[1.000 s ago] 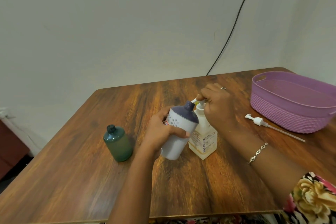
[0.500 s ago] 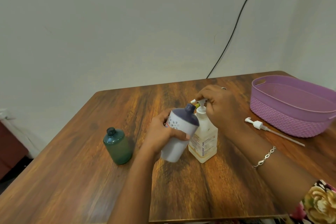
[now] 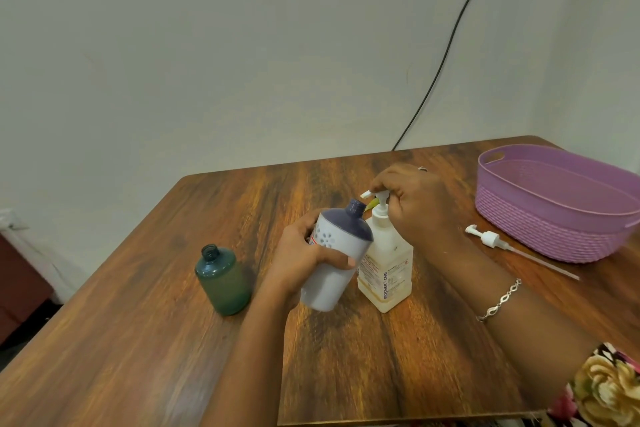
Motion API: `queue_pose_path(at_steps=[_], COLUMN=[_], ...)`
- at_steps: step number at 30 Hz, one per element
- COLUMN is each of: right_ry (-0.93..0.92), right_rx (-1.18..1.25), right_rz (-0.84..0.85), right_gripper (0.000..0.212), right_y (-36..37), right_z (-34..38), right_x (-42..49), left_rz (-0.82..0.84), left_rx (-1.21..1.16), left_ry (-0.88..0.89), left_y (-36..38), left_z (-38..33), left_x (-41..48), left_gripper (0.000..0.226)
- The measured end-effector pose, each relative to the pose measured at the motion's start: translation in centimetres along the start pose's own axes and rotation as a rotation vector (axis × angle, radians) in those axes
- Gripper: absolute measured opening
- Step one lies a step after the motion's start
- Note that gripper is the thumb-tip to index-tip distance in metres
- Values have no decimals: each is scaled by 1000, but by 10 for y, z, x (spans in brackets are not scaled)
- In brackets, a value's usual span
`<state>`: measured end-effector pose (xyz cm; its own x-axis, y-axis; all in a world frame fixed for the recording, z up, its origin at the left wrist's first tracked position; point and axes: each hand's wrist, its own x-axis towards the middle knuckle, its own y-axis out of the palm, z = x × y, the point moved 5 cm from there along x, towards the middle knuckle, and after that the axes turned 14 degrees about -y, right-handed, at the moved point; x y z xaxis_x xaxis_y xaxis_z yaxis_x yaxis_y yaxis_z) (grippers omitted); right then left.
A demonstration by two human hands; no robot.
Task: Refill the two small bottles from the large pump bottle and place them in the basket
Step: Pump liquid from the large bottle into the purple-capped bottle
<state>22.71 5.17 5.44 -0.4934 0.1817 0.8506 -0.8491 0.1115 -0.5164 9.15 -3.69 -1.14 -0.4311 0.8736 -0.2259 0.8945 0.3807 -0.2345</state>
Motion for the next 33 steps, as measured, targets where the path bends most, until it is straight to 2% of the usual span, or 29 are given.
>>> queue_pose_path(at_steps=[14, 22, 29, 33], right_ry=[48, 98, 69, 94], right_rx=[-22, 58, -42, 38], right_rz=[-19, -61, -83, -124], right_gripper=[15, 17, 18, 22], right_y=[12, 6, 16, 12], right_z=[-4, -9, -4, -4], right_x=[-9, -2, -13, -15], left_rz=[22, 27, 30, 40], left_rx=[-29, -13, -32, -34], left_ry=[1, -1, 2, -12], left_y=[4, 5, 4, 5], left_z=[-1, -2, 1, 2], left_x=[1, -2, 2, 1], left_gripper=[62, 64, 69, 67])
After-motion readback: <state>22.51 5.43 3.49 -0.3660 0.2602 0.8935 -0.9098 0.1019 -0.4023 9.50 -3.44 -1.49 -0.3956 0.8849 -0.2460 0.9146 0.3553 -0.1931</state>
